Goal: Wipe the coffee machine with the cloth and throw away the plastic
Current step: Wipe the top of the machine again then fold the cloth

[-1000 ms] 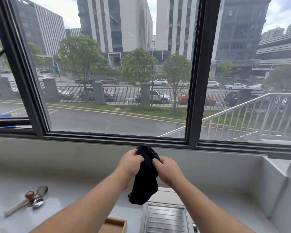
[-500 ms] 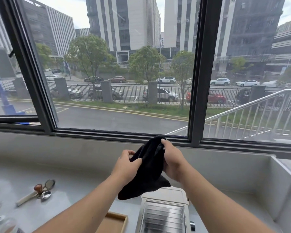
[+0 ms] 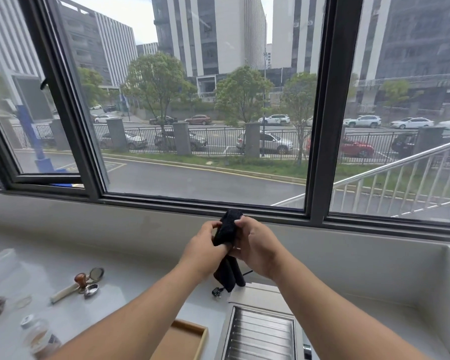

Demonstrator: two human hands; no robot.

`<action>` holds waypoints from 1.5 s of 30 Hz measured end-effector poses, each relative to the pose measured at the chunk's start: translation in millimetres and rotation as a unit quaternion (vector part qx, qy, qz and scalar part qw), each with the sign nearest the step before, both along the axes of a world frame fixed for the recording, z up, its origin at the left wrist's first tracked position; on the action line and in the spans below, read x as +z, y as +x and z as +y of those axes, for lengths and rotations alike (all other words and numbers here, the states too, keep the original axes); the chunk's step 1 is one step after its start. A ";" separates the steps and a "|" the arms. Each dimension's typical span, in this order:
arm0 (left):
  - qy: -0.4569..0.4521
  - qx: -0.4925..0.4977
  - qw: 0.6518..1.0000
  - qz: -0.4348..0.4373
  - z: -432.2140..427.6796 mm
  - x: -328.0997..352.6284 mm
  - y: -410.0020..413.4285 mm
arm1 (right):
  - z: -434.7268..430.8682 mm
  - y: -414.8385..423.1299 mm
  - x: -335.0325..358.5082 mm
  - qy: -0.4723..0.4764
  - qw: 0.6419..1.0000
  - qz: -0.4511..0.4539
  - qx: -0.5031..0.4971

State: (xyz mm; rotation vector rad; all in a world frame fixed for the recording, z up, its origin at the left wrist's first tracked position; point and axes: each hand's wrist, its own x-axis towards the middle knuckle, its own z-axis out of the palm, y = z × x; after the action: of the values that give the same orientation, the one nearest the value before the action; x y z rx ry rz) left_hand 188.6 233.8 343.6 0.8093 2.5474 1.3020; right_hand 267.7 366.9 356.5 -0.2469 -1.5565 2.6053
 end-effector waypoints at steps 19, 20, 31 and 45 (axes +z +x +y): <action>0.345 0.019 0.844 -0.410 -24.5 40.7 -52.1 | -33.7 -35.6 -64.8 0.141 0.951 -0.275 -0.001; 0.351 0.017 0.842 -0.410 -26.8 43.1 -58.2 | -36.0 -39.2 -66.1 0.122 0.952 -0.282 0.019; 0.295 0.110 0.885 -0.344 -69.5 35.8 -134.9 | -41.3 -77.4 -54.0 0.064 0.985 -0.097 -0.128; 0.095 0.049 0.924 -0.368 -116.3 -28.5 -200.7 | -27.5 -105.1 -53.1 0.128 0.976 -0.173 -0.027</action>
State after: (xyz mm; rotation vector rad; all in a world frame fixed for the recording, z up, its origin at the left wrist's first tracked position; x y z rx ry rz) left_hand -12.0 117.5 315.2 0.1446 1.8952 1.5265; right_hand 162.5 339.4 303.4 -0.7403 -1.9380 2.3804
